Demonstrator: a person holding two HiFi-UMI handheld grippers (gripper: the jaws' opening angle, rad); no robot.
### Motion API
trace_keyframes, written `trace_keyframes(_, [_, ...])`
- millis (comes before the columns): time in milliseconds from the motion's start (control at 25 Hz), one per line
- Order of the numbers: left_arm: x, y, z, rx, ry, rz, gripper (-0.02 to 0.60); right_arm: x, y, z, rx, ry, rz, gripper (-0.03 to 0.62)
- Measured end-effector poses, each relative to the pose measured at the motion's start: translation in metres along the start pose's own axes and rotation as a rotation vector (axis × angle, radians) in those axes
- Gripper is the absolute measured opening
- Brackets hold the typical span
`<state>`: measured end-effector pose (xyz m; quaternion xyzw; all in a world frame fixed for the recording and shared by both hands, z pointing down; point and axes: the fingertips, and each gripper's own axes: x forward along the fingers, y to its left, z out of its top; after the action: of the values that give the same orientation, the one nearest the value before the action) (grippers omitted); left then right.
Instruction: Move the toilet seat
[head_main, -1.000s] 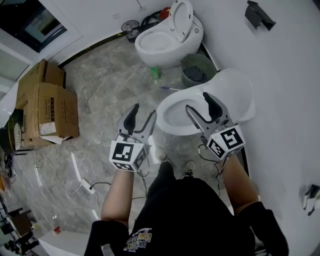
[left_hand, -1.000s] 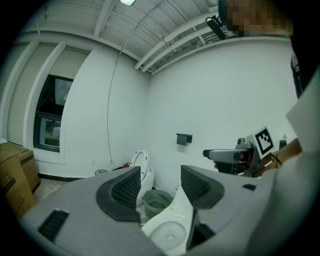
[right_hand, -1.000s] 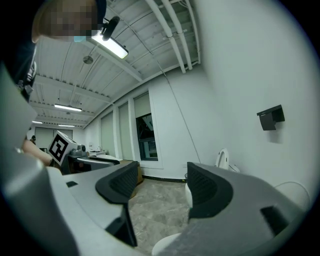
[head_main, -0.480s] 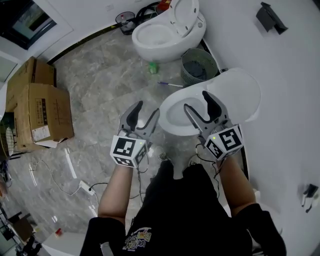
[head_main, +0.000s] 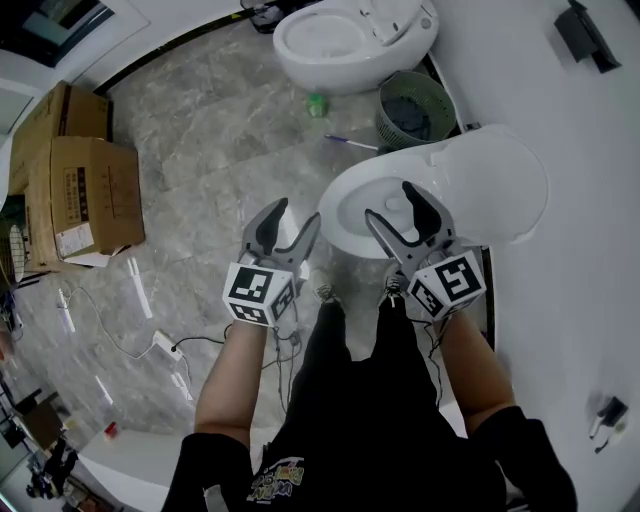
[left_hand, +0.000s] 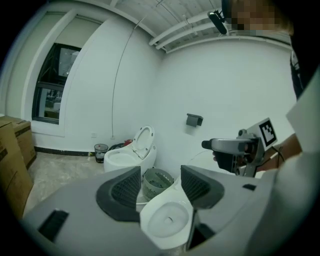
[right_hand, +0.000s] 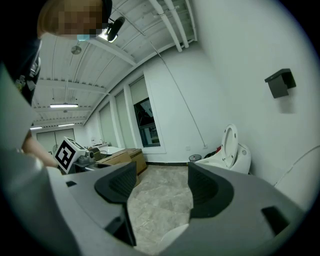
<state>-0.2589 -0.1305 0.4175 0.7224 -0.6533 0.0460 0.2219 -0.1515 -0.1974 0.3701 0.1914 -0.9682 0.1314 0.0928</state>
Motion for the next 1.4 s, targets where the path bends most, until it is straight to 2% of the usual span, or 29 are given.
trace_keyframes(480, [0.041, 0.01, -0.106, -0.102, 0.099, 0.135, 0.23, 0.012, -0.026, -0.114, 0.04, 0.157, 0.134, 0.336])
trace_keyframes(920, [0.083, 0.027, -0.198, -0.158, 0.155, 0.16, 0.23, 0.027, -0.055, -0.21, 0.114, 0.225, 0.135, 0.341])
trace_keyframes(1400, [0.108, 0.056, -0.306, -0.204, 0.242, 0.158, 0.23, 0.046, -0.054, -0.303, 0.156, 0.267, 0.117, 0.347])
